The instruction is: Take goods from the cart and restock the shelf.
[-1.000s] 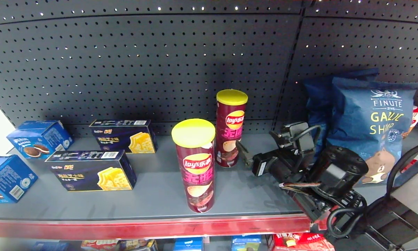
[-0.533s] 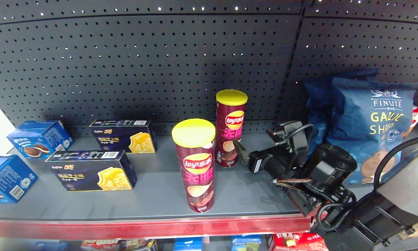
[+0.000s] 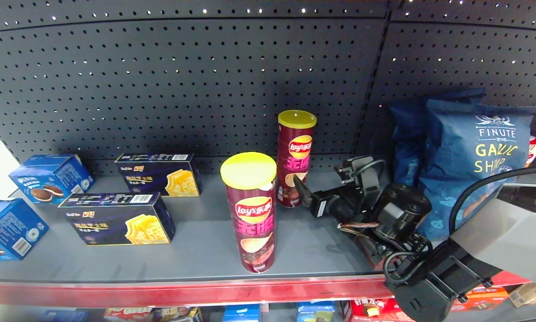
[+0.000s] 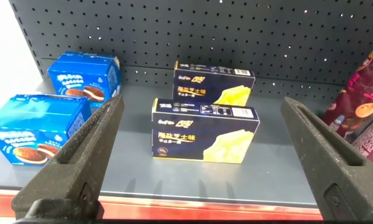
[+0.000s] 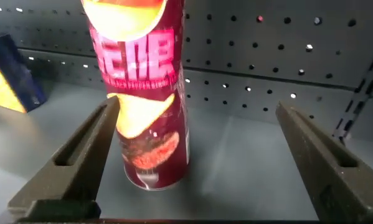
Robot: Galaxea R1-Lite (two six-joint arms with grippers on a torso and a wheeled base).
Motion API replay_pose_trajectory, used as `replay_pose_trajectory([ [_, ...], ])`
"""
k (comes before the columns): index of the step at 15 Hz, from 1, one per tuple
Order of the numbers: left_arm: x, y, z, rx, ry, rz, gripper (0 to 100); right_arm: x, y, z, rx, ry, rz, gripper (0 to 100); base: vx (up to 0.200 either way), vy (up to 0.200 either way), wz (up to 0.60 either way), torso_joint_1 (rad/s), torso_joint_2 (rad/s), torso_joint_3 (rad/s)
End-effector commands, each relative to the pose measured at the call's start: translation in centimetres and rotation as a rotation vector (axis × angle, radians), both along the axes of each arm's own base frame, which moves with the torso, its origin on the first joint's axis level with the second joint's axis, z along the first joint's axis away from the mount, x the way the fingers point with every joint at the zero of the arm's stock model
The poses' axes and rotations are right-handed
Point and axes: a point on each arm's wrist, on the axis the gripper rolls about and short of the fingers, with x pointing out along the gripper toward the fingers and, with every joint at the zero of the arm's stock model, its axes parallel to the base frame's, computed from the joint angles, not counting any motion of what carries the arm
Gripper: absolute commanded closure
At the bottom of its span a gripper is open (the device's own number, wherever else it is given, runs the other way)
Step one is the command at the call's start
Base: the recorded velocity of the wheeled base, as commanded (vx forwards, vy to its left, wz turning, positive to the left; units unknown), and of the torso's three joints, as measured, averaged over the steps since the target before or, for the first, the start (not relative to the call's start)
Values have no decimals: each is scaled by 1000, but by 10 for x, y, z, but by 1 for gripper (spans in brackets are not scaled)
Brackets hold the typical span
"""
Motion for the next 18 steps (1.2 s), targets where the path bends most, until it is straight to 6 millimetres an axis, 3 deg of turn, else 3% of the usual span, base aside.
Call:
replay_pose_trajectory([
  [1,0,0,-1,-1,2,1,0,3,2,-3,-2,2,0,0,0,0,0,0,0,0],
  [5,0,0,-1,-3,3,1,0,-12,0,17,24,-35,21,0,0,0,0,0,0,0],
  [10,1,0,-3,-6,10,-2,0,-36,-21,38,39,-51,13,0,0,0,0,0,0,0],
  [12,1,0,-4,-7,15,-10,0,-35,-30,39,38,-49,-12,0,0,0,0,0,0,0],
  [15,2,0,-11,-17,36,-15,0,-52,-41,69,55,-74,-9,0,0,0,0,0,0,0],
  [18,2,0,-22,-27,65,-24,0,-89,-57,110,33,-27,-1,0,0,0,0,0,0,0],
])
